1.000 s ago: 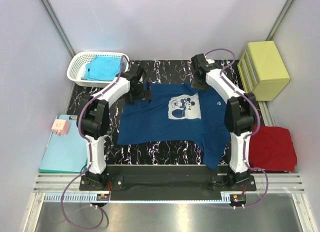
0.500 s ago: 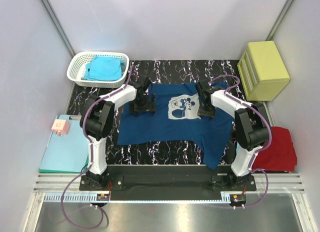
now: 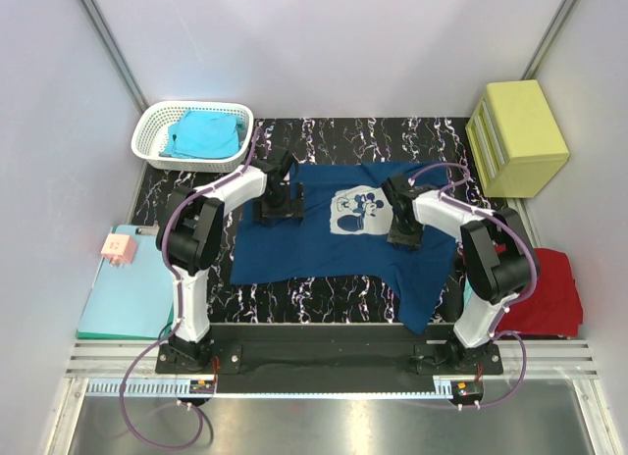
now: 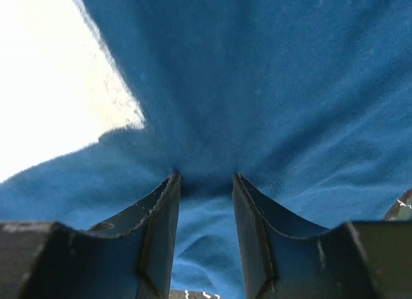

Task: Fold and stack the t-shirts
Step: Flatten out the tshirt

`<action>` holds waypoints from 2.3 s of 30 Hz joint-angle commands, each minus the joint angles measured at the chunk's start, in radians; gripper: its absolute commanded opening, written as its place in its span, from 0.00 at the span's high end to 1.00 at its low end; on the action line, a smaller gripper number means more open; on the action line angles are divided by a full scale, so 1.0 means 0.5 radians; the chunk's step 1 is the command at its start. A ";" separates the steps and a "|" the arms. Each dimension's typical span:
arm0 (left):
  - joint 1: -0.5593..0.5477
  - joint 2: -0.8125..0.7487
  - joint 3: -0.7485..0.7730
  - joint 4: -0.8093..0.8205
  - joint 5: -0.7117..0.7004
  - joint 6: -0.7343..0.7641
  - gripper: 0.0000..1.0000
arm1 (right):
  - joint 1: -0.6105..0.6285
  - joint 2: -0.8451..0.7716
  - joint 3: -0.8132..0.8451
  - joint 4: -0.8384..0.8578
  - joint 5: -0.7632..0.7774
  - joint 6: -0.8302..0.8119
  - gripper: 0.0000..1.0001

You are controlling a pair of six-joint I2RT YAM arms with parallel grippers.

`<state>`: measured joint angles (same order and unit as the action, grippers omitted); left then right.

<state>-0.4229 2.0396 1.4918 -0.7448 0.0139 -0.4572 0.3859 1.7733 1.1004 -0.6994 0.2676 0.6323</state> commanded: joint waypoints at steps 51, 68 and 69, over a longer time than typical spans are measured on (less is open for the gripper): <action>0.321 1.063 1.618 -0.179 0.022 -0.030 0.01 | 0.096 -0.893 0.232 -0.454 0.054 -0.044 0.53; 0.447 1.235 1.864 -0.207 -0.040 -0.055 0.01 | 0.096 -0.969 0.091 -0.448 -0.001 -0.068 0.54; 0.453 1.241 1.876 -0.201 -0.040 -0.049 0.01 | 0.093 -0.973 0.082 -0.445 -0.007 -0.074 0.54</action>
<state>-0.2356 2.5977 2.4123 -0.8349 0.0166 -0.4866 0.4244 1.3205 1.1564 -0.9291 0.2699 0.6174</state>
